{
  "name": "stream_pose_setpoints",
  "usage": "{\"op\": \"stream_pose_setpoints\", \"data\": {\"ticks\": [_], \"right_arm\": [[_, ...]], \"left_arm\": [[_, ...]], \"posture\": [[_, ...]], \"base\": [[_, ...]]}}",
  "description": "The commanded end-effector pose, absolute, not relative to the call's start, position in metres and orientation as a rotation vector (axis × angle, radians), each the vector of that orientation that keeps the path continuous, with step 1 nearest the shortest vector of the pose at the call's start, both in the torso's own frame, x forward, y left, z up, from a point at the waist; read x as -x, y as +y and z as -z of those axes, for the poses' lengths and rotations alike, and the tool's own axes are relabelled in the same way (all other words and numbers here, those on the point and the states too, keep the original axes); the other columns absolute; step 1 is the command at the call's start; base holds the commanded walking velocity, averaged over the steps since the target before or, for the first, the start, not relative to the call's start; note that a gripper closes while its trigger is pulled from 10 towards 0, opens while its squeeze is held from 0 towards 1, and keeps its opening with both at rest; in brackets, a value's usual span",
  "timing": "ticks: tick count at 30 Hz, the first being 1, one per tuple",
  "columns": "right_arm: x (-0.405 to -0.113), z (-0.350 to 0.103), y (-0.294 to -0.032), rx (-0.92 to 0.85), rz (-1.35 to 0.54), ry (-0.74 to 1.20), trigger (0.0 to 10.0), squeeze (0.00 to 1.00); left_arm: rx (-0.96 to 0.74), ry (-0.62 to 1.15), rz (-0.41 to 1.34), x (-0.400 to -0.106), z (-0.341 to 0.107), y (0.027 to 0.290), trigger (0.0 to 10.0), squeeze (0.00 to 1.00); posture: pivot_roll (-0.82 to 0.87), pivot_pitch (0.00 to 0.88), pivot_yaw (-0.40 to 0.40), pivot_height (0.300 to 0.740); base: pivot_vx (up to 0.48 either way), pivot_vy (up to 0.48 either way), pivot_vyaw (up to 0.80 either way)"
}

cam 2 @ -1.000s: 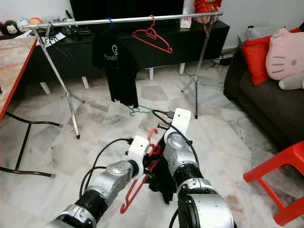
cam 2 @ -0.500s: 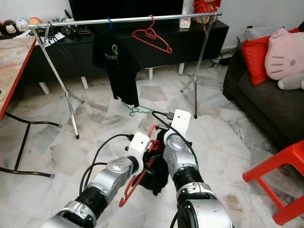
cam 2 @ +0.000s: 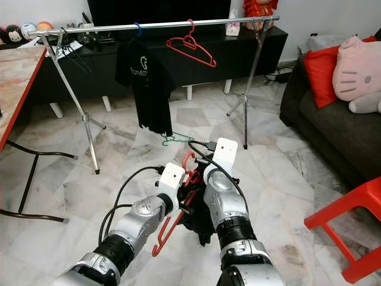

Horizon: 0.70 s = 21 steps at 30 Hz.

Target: Hang hanger

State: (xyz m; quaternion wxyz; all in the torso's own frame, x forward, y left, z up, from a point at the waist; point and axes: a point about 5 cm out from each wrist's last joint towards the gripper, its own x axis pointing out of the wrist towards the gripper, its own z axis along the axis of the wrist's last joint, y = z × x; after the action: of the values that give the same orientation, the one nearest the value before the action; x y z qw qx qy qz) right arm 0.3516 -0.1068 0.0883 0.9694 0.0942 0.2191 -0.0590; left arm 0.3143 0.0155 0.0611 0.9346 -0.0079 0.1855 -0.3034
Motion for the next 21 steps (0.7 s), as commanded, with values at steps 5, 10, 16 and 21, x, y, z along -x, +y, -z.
{"op": "stream_pose_setpoints", "data": {"ticks": [5,10,16,21], "right_arm": [[-0.345,-0.09,-0.094,-0.142,0.0,0.443,10.0,0.0],[-0.338,-0.088,-0.096,-0.135,-0.005,0.457,10.0,0.0],[-0.327,-0.086,-0.111,-0.142,0.054,0.469,10.0,0.0],[-0.321,-0.084,-0.115,-0.171,0.053,0.483,10.0,0.0]], "left_arm": [[0.08,0.313,0.618,-0.319,-0.078,-0.004,10.0,0.0],[0.096,0.288,0.581,-0.323,-0.082,0.0,10.0,0.0],[0.141,0.242,0.478,-0.333,-0.089,0.011,10.0,0.0],[0.155,0.228,0.465,-0.335,-0.091,0.013,10.0,0.0]], "posture": [[-0.06,0.0,-0.054,0.74],[-0.06,0.0,-0.056,0.74],[-0.07,0.0,-0.057,0.74],[-0.08,0.0,-0.053,0.74]], "base": [[0.0,0.0,0.0],[0.0,0.0,0.0],[0.0,0.0,0.0],[0.0,0.0,0.0]]}}
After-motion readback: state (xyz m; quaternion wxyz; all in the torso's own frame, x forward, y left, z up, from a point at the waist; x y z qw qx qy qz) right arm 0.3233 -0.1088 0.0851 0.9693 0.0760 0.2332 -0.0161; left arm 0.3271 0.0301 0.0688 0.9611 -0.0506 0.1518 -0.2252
